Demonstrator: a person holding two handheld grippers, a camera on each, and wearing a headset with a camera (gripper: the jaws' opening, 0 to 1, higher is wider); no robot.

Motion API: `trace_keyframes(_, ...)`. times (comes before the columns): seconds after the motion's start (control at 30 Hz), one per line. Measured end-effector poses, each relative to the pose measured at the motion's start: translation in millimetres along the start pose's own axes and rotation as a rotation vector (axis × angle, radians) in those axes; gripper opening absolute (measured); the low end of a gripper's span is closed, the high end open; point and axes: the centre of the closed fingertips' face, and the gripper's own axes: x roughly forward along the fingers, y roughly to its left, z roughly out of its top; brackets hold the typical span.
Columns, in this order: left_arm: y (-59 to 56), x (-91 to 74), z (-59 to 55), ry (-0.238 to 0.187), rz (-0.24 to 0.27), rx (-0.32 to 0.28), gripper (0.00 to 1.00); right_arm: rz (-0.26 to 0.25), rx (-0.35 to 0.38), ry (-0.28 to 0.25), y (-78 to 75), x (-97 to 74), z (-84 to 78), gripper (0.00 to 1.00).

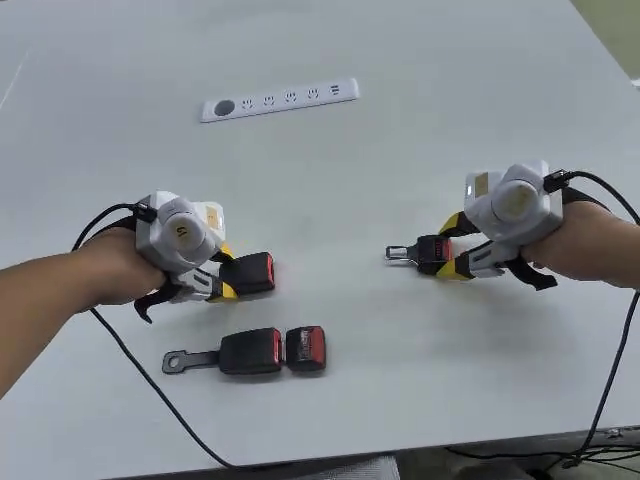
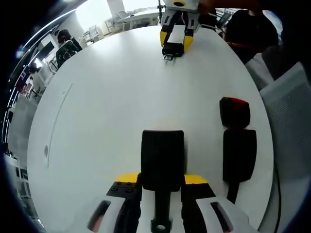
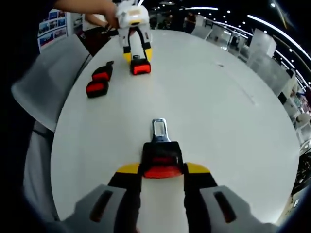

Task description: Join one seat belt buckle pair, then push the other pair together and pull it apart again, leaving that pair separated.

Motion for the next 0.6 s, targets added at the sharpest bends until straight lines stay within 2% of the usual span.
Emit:
trace_keyframes(0.07, -0.4, 0.6, -2.2, 0.003, -0.005, 0.01, 0.32, 0.008, -0.009, 0.004, -0.4, 0.6, 1.1, 0.32)
trace_keyframes(0.2, -2.6, 2.9, -4.4, 0.026, -0.002, 0.083, 0.32, 0.024, -0.039, 0.013, -0.6, 1.1, 1.6, 0.32)
trace_keyframes(0.27, -2.5, 5.3, -4.4, 0.024, -0.014, 0.087, 0.31, 0.029, -0.043, 0.012, -0.8, 1.1, 1.7, 0.32)
trace_keyframes(0.4, -0.9, 4.6, -4.5, 0.035, 0.002, 0.11, 0.31, 0.031, -0.057, 0.019, -0.8, 1.4, 2.4, 0.33)
trace_keyframes(0.6, 4.0, 6.5, -7.9, 0.027, 0.0, 0.104, 0.31, 0.027, -0.058, 0.027, -0.4, 4.9, 7.7, 0.33)
